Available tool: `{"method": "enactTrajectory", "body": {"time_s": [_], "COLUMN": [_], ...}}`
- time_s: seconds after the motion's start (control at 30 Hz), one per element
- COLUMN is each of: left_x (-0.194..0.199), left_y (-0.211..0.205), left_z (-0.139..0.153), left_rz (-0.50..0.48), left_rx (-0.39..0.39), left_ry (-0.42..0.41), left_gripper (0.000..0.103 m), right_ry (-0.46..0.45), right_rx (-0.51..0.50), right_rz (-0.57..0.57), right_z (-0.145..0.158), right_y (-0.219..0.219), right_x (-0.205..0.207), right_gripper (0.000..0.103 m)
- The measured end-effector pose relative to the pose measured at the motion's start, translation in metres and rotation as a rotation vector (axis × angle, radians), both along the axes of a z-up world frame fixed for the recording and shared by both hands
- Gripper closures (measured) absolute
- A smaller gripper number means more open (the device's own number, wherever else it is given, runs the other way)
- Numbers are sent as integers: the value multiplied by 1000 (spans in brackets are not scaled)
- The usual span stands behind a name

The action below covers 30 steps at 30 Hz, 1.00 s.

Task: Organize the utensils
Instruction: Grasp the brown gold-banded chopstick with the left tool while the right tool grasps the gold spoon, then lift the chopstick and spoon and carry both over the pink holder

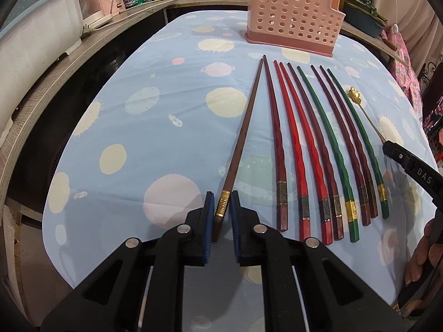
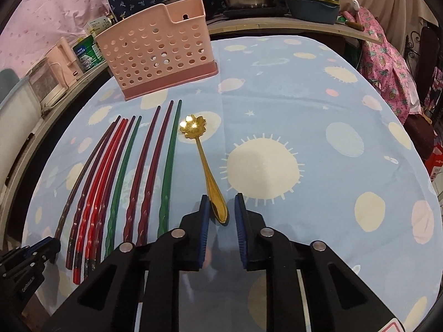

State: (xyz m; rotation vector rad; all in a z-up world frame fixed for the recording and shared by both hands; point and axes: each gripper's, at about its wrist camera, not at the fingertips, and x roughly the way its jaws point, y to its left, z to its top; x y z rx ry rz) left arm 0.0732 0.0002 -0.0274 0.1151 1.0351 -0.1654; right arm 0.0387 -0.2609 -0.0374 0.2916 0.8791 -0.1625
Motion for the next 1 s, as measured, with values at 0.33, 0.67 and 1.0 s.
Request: {"method": "enactTrajectory", "body": {"time_s": [0.33,0.67,1.0], "left_x": [2,10,42], "left_y": [3,14,18], "left_z": [4,44,107], "left_rz": [8,14,25], "left_rx": [-19,-67,-110], "left_ry": [7,-60,-169], "left_gripper": [92,94,95], "right_ry": [-48,-124,-185], "right_rx": [-4,-41,-55], "right_rz": [0,-17,-25], "right_z": [21,63,95], "right_y": [2,-3,-17], "right_x": [-11,-15,-3], "right_gripper": [93,101,101]}}
